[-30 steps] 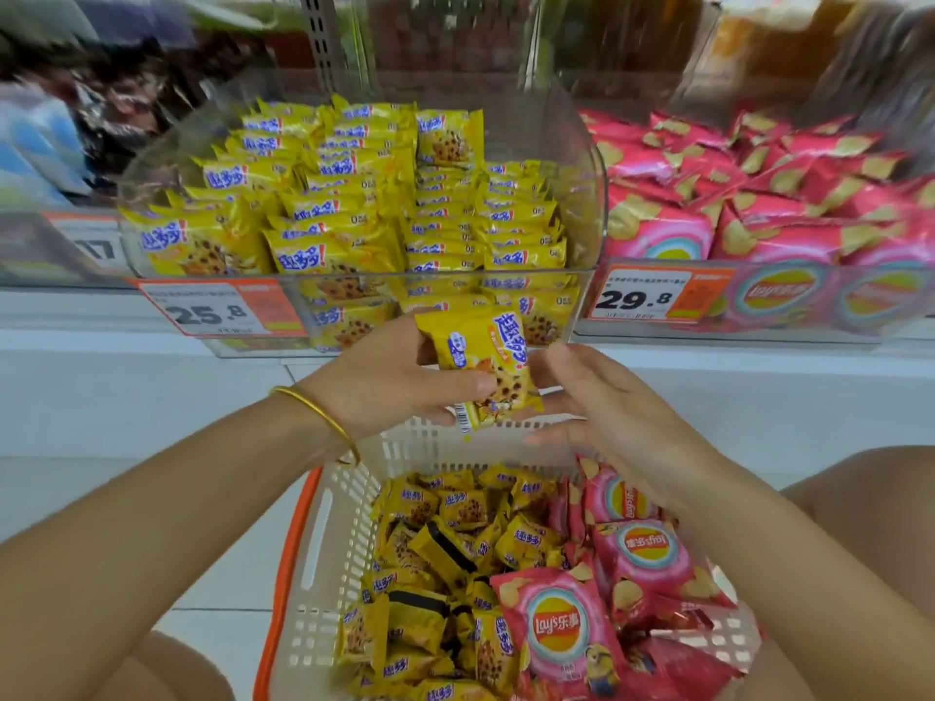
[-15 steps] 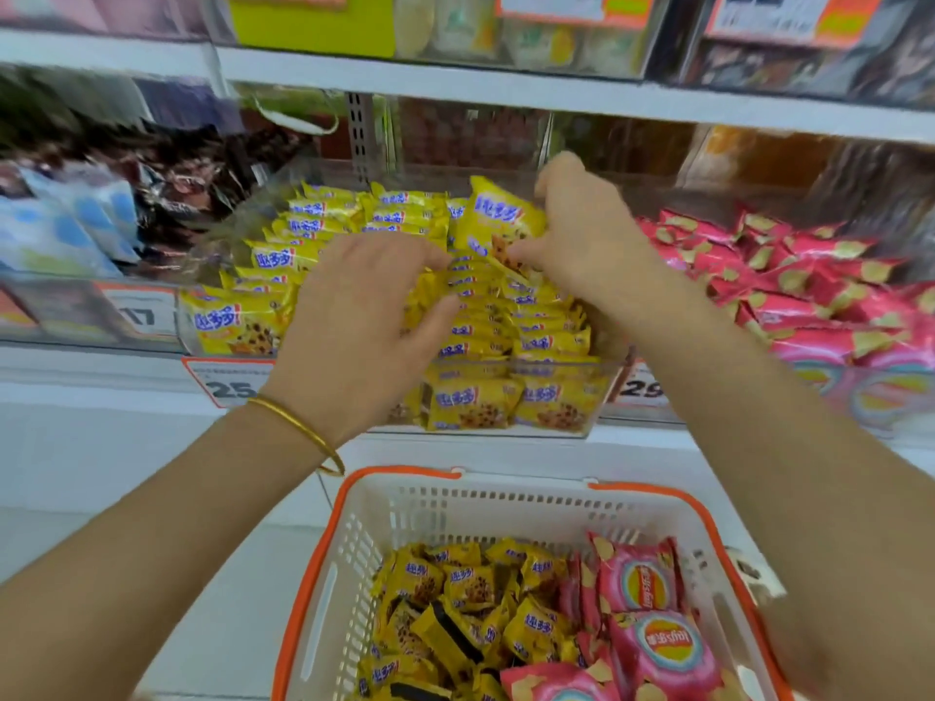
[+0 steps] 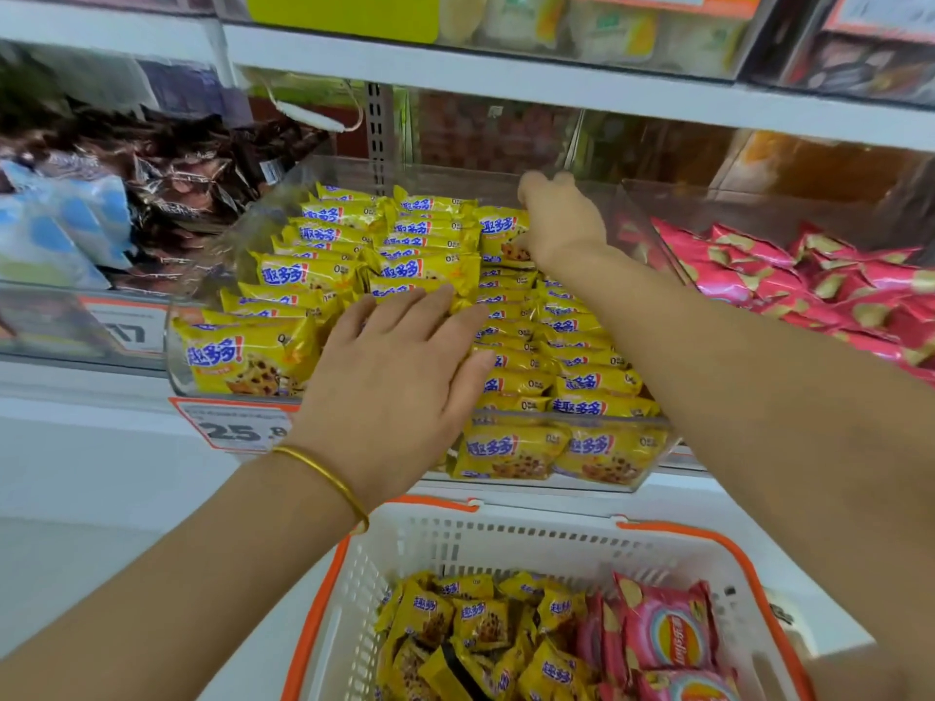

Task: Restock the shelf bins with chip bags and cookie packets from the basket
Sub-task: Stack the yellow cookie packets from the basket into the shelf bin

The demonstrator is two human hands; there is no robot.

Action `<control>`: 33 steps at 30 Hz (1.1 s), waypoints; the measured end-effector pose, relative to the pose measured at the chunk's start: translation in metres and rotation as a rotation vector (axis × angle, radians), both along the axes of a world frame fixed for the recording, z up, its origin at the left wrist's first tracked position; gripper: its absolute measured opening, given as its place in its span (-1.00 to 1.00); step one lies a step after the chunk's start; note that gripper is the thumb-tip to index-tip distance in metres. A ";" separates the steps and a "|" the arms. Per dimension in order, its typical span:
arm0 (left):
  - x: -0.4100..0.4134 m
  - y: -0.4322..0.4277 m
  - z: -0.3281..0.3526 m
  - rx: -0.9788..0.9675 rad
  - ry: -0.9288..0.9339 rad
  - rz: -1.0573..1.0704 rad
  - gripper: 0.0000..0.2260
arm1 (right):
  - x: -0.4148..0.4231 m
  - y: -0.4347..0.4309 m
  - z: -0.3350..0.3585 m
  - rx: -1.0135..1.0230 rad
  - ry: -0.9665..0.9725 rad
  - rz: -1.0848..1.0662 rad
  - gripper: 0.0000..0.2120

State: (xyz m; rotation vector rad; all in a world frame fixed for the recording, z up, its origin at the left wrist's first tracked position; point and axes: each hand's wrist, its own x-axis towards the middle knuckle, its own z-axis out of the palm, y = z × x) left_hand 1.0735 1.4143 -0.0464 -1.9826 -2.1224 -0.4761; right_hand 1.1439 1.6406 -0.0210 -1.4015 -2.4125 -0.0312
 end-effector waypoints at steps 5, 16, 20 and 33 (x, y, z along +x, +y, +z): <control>-0.002 0.000 -0.002 0.024 0.012 -0.014 -0.54 | -0.003 0.002 -0.011 -0.049 0.056 0.042 -0.70; 0.014 -0.020 0.008 0.308 0.006 -0.185 -0.65 | 0.051 -0.072 0.026 -0.122 0.300 0.139 -0.61; 0.036 -0.039 0.001 0.326 0.036 -0.393 -0.75 | 0.122 -0.161 0.024 -0.451 0.592 0.379 -0.70; 0.052 -0.041 -0.102 -0.398 0.097 -0.410 -0.66 | 0.169 -0.155 -0.307 -0.594 -0.571 0.369 -0.44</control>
